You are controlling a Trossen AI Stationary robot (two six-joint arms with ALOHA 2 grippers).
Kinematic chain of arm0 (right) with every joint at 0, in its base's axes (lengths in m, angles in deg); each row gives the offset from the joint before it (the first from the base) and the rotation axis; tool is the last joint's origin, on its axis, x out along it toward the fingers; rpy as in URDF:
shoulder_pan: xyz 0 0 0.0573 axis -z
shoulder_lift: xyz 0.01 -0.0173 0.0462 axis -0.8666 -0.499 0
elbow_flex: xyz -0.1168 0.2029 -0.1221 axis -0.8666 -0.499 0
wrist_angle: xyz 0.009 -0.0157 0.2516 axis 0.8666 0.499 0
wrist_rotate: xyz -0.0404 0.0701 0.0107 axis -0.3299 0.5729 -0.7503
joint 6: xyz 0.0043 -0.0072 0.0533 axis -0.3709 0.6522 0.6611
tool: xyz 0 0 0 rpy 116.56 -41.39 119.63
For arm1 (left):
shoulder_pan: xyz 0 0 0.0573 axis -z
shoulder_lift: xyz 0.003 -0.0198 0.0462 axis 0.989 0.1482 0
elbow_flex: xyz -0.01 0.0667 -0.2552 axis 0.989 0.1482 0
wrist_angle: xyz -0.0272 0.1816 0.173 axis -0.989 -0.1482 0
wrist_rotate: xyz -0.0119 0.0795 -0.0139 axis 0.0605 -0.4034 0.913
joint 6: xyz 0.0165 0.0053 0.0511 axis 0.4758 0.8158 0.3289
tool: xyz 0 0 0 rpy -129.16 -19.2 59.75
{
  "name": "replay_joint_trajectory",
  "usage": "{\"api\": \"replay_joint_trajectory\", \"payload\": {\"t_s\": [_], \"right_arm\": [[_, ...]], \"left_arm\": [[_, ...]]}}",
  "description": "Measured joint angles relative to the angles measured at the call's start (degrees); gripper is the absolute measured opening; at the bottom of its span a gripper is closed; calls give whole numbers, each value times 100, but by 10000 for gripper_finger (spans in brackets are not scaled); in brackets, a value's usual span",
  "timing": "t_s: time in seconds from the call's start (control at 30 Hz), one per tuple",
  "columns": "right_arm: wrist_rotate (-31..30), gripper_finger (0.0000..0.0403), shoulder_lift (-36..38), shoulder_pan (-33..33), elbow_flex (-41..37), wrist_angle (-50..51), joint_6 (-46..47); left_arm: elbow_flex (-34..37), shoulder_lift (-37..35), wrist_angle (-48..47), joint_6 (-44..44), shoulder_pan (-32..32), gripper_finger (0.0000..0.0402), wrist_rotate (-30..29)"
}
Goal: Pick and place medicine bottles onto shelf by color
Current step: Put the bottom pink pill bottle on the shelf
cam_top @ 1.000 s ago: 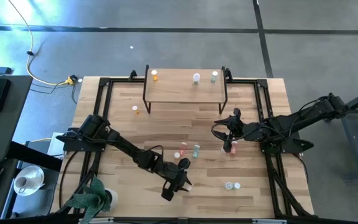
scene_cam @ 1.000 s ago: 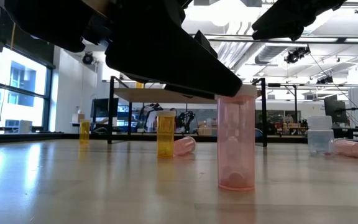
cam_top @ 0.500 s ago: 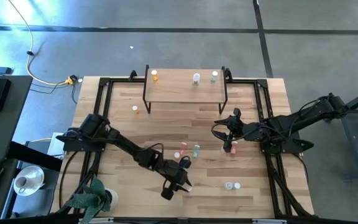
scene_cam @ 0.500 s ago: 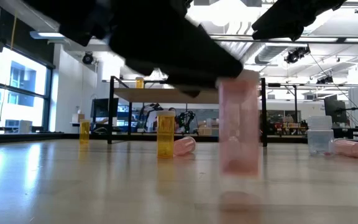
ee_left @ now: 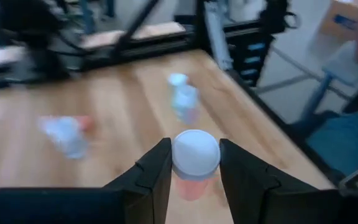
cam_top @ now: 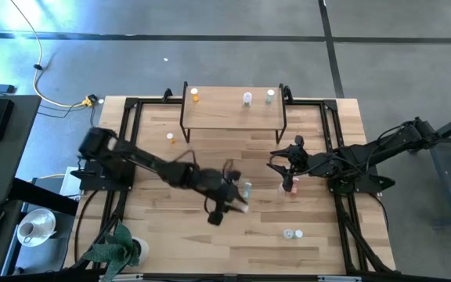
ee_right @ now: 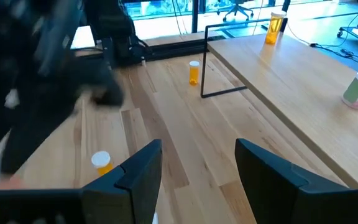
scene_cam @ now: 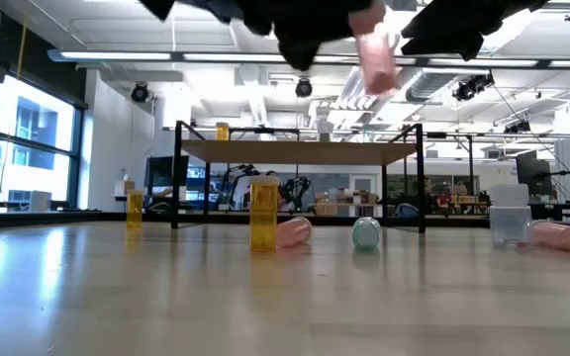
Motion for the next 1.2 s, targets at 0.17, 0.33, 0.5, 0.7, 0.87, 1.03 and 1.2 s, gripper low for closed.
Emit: {"api": "replay_joint_trajectory", "payload": {"t_s": [0.17, 0.33, 0.5, 0.7, 0.87, 1.03, 1.2], "right_arm": [[9, 194, -2, 0, 0, 12, 15], [9, 194, -2, 0, 0, -8, 17], [9, 194, -2, 0, 0, -13, 17], [9, 194, -2, -2, 0, -16, 17], [11, 194, -2, -2, -1, -17, 17], [11, 194, -2, -2, -2, -15, -42], [11, 194, -2, -2, -5, -13, -41]], "left_arm": [[0, -734, -397, 332, -570, 111, -449], [-6, -1352, -625, 615, -1299, 111, -1079], [-55, -1692, -753, 691, -2153, 111, -1312], [-708, -1509, -1476, 585, -3145, 111, -1400], [-959, -1212, -1636, 127, -3710, 111, -1330], [-959, -970, -1819, -216, -4035, 111, -1043], [-960, -697, -1925, -290, -4113, 111, -1051]]}}
